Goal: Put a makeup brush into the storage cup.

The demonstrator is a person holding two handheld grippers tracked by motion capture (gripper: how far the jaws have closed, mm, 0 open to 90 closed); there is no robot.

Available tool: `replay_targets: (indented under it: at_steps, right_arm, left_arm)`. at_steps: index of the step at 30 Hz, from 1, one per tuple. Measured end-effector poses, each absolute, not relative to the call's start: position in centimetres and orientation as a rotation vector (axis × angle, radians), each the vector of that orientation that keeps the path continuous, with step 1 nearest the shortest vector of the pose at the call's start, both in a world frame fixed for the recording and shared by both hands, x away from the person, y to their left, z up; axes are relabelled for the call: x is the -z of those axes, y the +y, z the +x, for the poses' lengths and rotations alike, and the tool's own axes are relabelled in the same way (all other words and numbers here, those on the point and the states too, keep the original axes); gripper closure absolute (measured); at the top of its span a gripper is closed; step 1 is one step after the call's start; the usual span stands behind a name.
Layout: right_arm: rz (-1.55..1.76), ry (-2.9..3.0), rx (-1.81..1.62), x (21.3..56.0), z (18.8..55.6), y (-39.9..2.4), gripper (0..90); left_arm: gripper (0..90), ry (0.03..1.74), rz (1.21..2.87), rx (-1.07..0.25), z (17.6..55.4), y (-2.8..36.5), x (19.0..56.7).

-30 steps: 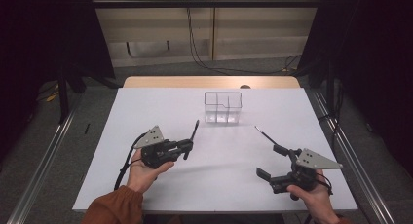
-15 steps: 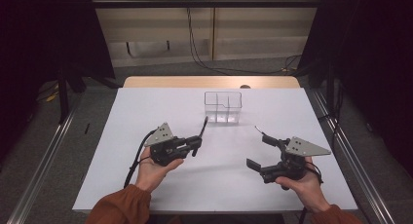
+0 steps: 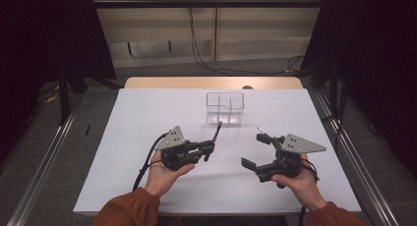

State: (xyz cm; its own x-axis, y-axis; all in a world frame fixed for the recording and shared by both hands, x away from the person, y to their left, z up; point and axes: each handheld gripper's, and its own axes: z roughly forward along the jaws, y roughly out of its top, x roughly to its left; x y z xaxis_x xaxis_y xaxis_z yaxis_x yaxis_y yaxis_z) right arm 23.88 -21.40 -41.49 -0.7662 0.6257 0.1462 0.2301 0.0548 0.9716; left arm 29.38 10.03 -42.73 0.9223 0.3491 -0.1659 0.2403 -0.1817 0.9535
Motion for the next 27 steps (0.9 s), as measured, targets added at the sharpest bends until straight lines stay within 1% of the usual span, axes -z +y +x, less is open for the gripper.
replay_targets:
  at_steps: [6,10,11,14,17,22,23,25,27]
  right_arm:
    - [0.832,2.044,-1.784,41.2,24.5,-20.0,2.1]
    - [0.828,2.051,-1.809,40.7,25.1,-19.3,4.2]
    - [0.823,2.041,-1.823,40.4,25.4,-19.1,6.3]
    - [0.818,2.042,-1.824,40.3,25.7,-18.8,6.7]
    - [0.810,2.049,-1.827,40.3,26.0,-18.4,9.0]
    - [0.801,2.050,-1.847,40.4,26.5,-18.2,16.2]
    - [0.812,2.053,-1.851,40.4,26.7,-18.1,20.3]
    - [0.821,2.049,-1.861,40.5,26.8,-18.0,21.3]
    - [0.825,2.049,-1.879,40.5,27.0,-17.9,25.3]
  left_arm:
    - [79.6,0.433,1.775,-0.094,29.2,9.5,42.9]
    - [79.6,0.436,1.778,-0.090,29.3,9.2,42.9]
    - [79.6,0.434,1.773,-0.092,29.3,9.0,42.8]
    - [79.6,0.426,1.774,-0.092,29.5,8.6,42.5]
    - [79.6,0.415,1.780,-0.097,29.5,8.1,42.5]
    - [79.6,0.409,1.773,-0.077,29.4,7.8,42.7]
    - [79.6,0.404,1.771,-0.059,29.5,7.8,42.8]
    - [79.6,0.406,1.771,-0.066,29.4,7.8,42.8]
    - [79.6,0.409,1.769,-0.064,29.3,7.9,42.9]
